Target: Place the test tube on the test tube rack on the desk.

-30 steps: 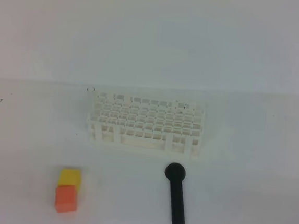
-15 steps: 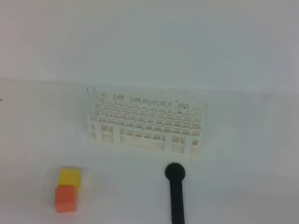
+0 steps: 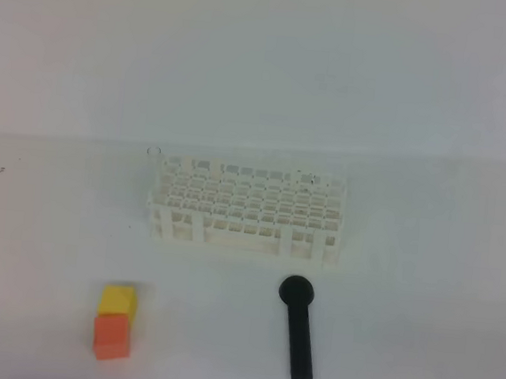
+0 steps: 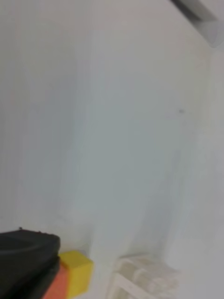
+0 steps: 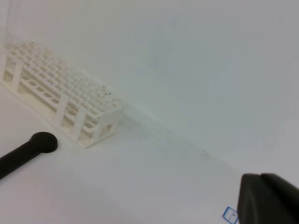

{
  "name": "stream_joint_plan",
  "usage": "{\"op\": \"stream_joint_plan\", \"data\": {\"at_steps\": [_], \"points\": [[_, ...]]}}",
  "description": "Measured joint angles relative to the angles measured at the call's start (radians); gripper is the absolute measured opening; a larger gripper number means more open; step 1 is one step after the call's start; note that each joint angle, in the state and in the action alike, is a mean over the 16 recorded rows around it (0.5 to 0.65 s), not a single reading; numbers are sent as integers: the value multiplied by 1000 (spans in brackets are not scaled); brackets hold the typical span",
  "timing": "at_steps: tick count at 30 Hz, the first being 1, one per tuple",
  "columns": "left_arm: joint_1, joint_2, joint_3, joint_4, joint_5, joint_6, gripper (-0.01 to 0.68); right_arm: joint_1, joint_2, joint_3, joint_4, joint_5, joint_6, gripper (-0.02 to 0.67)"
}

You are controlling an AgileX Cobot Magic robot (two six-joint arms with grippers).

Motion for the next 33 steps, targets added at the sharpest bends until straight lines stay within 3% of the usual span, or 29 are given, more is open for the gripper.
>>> {"op": "stream_joint_plan", "data": {"at_steps": [8, 27, 33], "points": [[11, 2, 2, 10, 78, -3, -1, 0, 2, 0, 0, 0, 0, -1], [11, 3, 2, 10, 76, -3, -1, -4, 2, 1, -2, -1, 0, -1], [10, 3, 3, 10, 72, -3, -1, -81, 2, 16, -25, -38, 7, -1]]}}
